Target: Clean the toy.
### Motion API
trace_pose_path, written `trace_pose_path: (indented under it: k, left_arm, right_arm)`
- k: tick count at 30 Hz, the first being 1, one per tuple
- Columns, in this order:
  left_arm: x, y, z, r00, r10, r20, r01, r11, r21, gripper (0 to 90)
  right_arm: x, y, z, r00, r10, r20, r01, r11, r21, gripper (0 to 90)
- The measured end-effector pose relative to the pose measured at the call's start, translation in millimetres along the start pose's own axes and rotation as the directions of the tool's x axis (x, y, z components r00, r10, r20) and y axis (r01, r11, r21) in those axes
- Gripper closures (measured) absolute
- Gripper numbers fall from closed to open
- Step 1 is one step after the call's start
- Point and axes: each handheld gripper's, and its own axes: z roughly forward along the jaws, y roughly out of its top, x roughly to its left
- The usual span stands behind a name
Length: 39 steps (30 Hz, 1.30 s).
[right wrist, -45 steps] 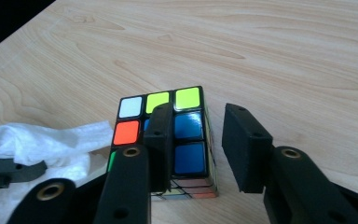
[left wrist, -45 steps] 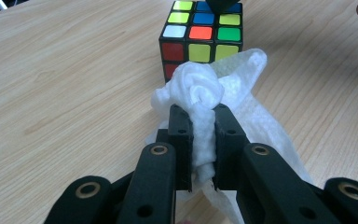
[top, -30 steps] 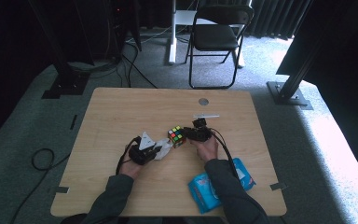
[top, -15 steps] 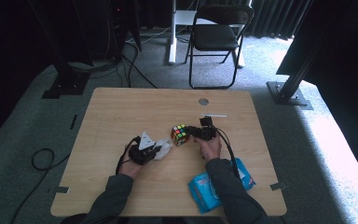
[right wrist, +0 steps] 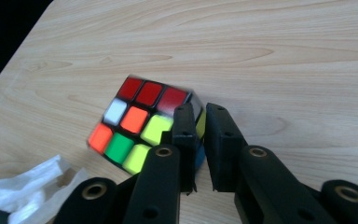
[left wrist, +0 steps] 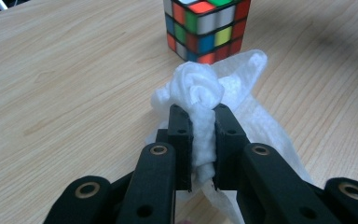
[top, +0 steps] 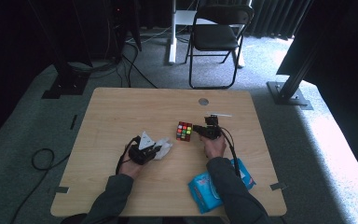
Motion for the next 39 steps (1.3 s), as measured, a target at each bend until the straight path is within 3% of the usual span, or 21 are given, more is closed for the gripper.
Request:
trace_pose_path:
  k: [9,16,20,27,31,39]
  left_arm:
    - [0.0,-0.1,0.0,1.0,-0.002,0.001,0.002,1.0,0.001,80.5]
    - [0.3,-0.2,0.2,1.0,0.003,0.0,-0.003,1.0,0.004,80.2]
    - [0.6,-0.4,0.3,1.0,0.004,0.0,-0.004,1.0,0.005,80.1]
    - [0.4,-0.3,0.6,1.0,0.002,0.001,-0.002,1.0,0.006,80.1]
    - [0.6,-0.2,0.7,1.0,0.001,0.002,-0.001,1.0,0.006,80.0]
    - [0.7,-0.1,1.0,1.0,0.002,0.004,-0.002,1.0,0.006,79.9]
  right_arm:
    - [5.6,-1.5,-3.5,0.9994,-0.035,-0.005,0.035,0.999,-0.021,71.0]
    - [12.0,-0.4,-8.9,0.9944,-0.099,-0.037,0.097,0.993,-0.063,52.2]
    - [17.2,-0.1,-9.4,0.9845,-0.168,-0.049,0.165,0.984,-0.07,41.8]
    - [23.3,0.4,-7.1,0.954,-0.298,-0.032,0.296,0.954,-0.054,29.0]
    - [24.4,1.3,-4.6,0.9429,-0.331,-0.036,0.329,0.943,-0.046,25.5]
    - [22.7,4.1,1.4,0.9288,-0.368,-0.045,0.367,0.93,-0.027,21.1]
